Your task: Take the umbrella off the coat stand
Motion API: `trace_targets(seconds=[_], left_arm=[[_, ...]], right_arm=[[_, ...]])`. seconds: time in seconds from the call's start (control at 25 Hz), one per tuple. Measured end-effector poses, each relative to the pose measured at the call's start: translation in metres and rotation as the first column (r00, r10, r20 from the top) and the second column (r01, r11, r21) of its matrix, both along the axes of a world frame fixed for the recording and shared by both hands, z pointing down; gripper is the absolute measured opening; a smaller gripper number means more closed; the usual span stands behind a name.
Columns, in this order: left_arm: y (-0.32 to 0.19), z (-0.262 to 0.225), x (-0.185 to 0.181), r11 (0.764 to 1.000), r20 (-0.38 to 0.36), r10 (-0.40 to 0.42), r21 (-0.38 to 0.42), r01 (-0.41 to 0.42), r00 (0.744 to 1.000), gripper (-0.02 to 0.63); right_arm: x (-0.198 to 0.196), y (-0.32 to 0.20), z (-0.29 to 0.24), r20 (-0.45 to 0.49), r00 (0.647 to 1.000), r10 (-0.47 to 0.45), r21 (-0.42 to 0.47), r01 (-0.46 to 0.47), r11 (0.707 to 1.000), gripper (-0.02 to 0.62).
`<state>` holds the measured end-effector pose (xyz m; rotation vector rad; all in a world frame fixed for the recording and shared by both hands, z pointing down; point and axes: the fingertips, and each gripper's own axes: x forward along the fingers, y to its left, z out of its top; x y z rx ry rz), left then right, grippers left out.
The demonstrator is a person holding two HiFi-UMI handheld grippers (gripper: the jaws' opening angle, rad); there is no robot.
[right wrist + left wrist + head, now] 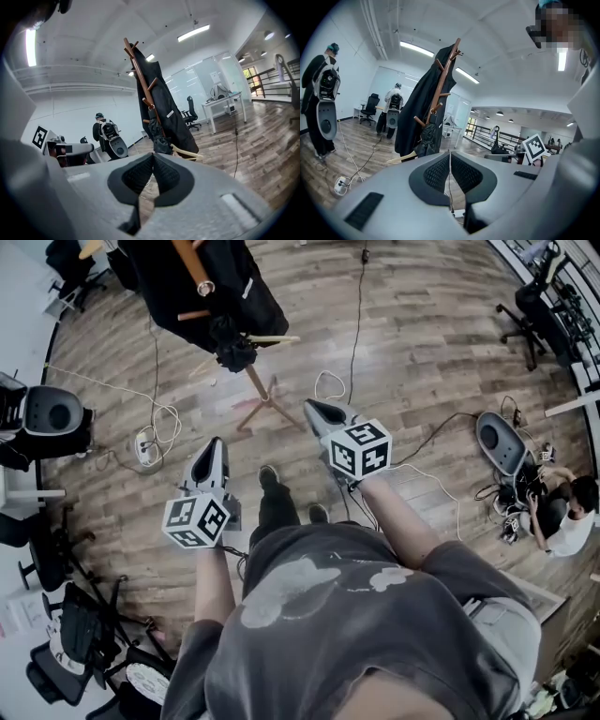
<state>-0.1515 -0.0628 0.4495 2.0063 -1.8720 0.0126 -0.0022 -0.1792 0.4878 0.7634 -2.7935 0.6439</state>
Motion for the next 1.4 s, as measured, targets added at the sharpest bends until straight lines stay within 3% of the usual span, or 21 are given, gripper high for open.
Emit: trace_targets(seconds=[0.2,0.48,0.76,1.04,1.08,1.12,1.2,1.4], left_arm=[[-0.034,0.007,-0.027,1.000,-0.039,0.018,0.011,-0.017,0.999,0.008],[-0.097,0.003,-0.073,0.998,-0.040,0.065,0.014,-0.065,0.997,0.008],[-0.141,0.005,-0.121,0.996,-0.052,0.090,0.005,-0.089,0.995,0.008],[-0.171,0.007,-0.146,0.992,-0.060,0.128,0.010,-0.127,0.990,0.008],[-0.174,0.007,-0.149,0.991,-0.061,0.134,0.010,-0.133,0.989,0.008],[-0.177,0.007,-0.153,0.990,-0.061,0.139,0.011,-0.138,0.988,0.008],[-0.183,0.007,-0.160,0.989,-0.063,0.147,0.010,-0.147,0.987,0.008],[-0.196,0.011,-0.178,0.987,-0.078,0.160,0.010,-0.160,0.984,0.008]], right_arm=[[-0.018,-0.030,-0.003,-0.019,0.999,0.028,0.019,-0.028,0.999,-0.002],[-0.070,-0.085,-0.020,-0.013,0.998,0.066,0.060,-0.065,0.996,-0.002],[-0.130,-0.121,-0.023,-0.028,0.998,0.049,0.069,-0.047,0.996,-0.002],[-0.172,-0.136,-0.014,-0.064,0.998,0.014,0.050,-0.011,0.999,0.003],[-0.178,-0.138,-0.012,-0.070,0.998,0.005,0.041,-0.003,0.999,0.082],[-0.185,-0.140,-0.010,-0.076,0.997,-0.003,0.034,0.006,0.999,0.121],[-0.197,-0.144,-0.008,-0.092,0.996,-0.011,0.033,0.014,0.999,0.138],[-0.230,-0.154,0.004,-0.136,0.990,-0.033,0.024,0.037,0.999,0.347]])
